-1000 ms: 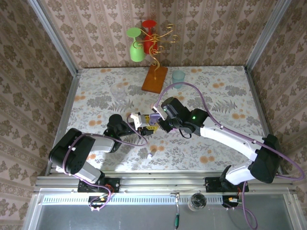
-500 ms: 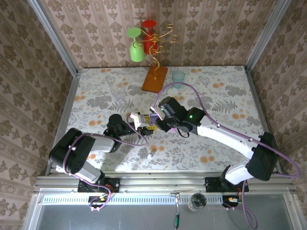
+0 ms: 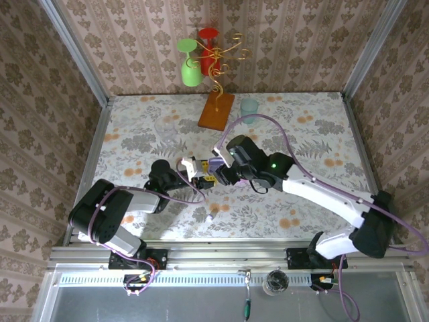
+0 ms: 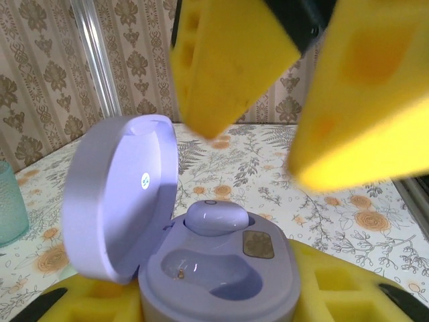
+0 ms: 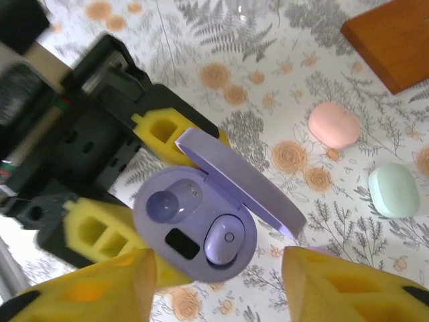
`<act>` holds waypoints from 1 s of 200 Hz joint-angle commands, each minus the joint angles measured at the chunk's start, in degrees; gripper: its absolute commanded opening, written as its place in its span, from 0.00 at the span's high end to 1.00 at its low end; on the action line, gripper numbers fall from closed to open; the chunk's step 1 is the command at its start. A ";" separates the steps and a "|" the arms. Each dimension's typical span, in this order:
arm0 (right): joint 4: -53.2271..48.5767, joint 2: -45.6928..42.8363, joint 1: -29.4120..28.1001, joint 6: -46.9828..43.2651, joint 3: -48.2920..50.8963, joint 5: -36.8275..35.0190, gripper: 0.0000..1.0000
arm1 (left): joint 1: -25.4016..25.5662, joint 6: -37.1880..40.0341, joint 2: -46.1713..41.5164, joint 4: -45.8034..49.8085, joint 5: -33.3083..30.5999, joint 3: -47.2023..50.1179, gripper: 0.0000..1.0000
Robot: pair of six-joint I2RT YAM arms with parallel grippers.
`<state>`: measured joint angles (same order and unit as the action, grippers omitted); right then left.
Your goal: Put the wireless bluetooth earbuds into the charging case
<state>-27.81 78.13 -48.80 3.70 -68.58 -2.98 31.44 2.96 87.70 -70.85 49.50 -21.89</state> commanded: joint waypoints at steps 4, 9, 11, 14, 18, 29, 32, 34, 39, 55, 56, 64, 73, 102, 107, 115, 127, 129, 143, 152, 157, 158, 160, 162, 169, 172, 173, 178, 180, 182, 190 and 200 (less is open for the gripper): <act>7.13 -6.55 2.19 4.51 4.37 4.14 0.38 | -1.10 -2.02 -0.48 -2.59 1.07 0.05 0.66; 7.98 -7.46 2.75 5.56 5.34 4.54 0.37 | -1.35 -2.29 -0.67 -2.63 0.75 0.16 0.66; 8.31 -7.81 2.96 5.97 5.72 4.65 0.36 | -1.44 -2.42 -0.77 -2.63 0.60 0.22 0.66; 8.76 -8.34 3.27 6.63 6.37 4.80 0.35 | -1.61 -2.56 -0.85 -2.72 0.37 0.33 0.65; 9.33 -8.89 3.82 7.57 7.20 5.04 0.34 | -1.79 -2.78 -1.08 -2.72 0.04 0.43 0.65; 11.26 -10.62 5.09 10.79 9.71 5.65 0.32 | -2.40 -3.19 -1.55 -2.72 -0.50 0.61 0.65; 11.69 -11.08 5.29 11.63 10.48 5.77 0.32 | -2.58 -3.26 -1.64 -2.72 -0.77 0.68 0.65; 12.03 -11.31 5.44 12.19 10.92 5.83 0.32 | -2.71 -3.45 -1.76 -2.65 -0.97 0.75 0.66; 12.77 -11.85 5.75 13.79 12.14 6.16 0.31 | -3.06 -3.82 -1.92 -2.74 -1.27 0.77 0.66; 13.70 -12.73 6.34 18.50 15.24 9.05 0.31 | -4.29 -4.91 -2.47 -2.71 -1.83 0.88 0.66; 13.68 -12.73 6.34 18.65 15.45 9.23 0.31 | -4.33 -4.99 -2.50 -2.67 -1.89 0.88 0.66; 13.58 -12.58 6.31 21.10 16.81 10.28 0.31 | -4.90 -5.57 -2.83 -2.59 -2.13 1.01 0.66; 14.01 -12.28 6.01 24.38 18.55 11.68 0.31 | -6.13 -6.28 -3.02 -2.61 -1.73 0.97 0.66; 17.57 -10.02 2.18 32.17 23.31 13.40 0.32 | -9.17 -7.10 -3.71 -2.67 -1.47 1.43 0.66; 18.88 -9.46 1.69 32.97 24.27 14.13 0.32 | -9.48 -7.08 -3.83 -2.63 -1.38 1.48 0.66; 21.55 -8.25 1.32 34.00 25.90 16.69 0.32 | -9.96 -7.14 -4.06 -2.63 -1.25 1.55 0.66; 24.73 -5.85 1.02 34.70 27.46 20.25 0.34 | -10.60 -7.31 -4.49 -2.63 -0.94 1.59 0.66; 25.04 -5.46 0.99 34.70 27.62 20.55 0.34 | -10.61 -7.28 -4.58 -2.63 -0.90 1.59 0.66; 27.37 -2.34 0.53 34.26 28.22 23.19 0.36 | -11.13 -7.41 -5.27 -2.63 -0.63 1.59 0.66; 28.60 -0.46 0.16 34.31 28.39 24.12 0.38 | -11.36 -7.57 -5.73 -2.58 -0.39 1.60 0.66; 29.35 0.57 0.02 34.19 28.41 24.64 0.40 | -11.53 -7.62 -5.96 -2.54 -0.20 1.63 0.66; 29.51 0.68 -0.02 34.18 28.41 24.80 0.40 | -11.51 -7.62 -6.05 -2.59 -0.20 1.65 0.66; 29.80 1.03 -0.06 34.13 28.37 24.98 0.40 | -11.56 -7.73 -6.12 -2.57 -0.21 1.63 0.66; 30.04 1.19 -0.11 34.17 28.33 25.16 0.41 | -11.64 -7.78 -6.24 -2.61 -0.17 1.60 0.66; 30.35 3.88 -0.35 33.90 27.88 26.02 0.42 | -11.66 -7.71 -6.38 -2.50 -0.09 1.67 0.66; 30.36 4.66 -0.46 33.69 27.68 26.52 0.43 | -11.66 -7.83 -6.41 -2.46 0.02 1.67 0.66; 30.36 4.88 -0.44 33.63 27.56 26.66 0.43 | -11.71 -7.81 -6.45 -2.45 0.05 1.67 0.66; 30.06 6.09 -0.62 32.90 26.94 27.39 0.44 | -11.71 -7.90 -6.45 -2.46 0.31 1.72 0.66; 29.76 6.58 -0.67 32.71 26.64 27.74 0.44 | -11.79 -7.91 -6.41 -2.48 0.35 1.69 0.66; 29.46 7.06 -0.70 32.51 26.38 27.94 0.44 | -11.72 -7.89 -6.43 -2.48 0.34 1.72 0.66; 28.48 8.71 -1.00 31.85 25.35 28.27 0.45 | -11.87 -7.89 -6.41 -2.46 0.49 1.77 0.66; 28.43 10.59 -1.30 31.55 24.66 29.34 0.46 | -11.85 -8.05 -6.36 -2.50 0.60 1.85 0.65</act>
<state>-0.51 84.75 -49.12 36.25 -41.23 21.54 20.14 -3.51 82.52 -71.40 48.36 -20.84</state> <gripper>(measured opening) 0.553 0.389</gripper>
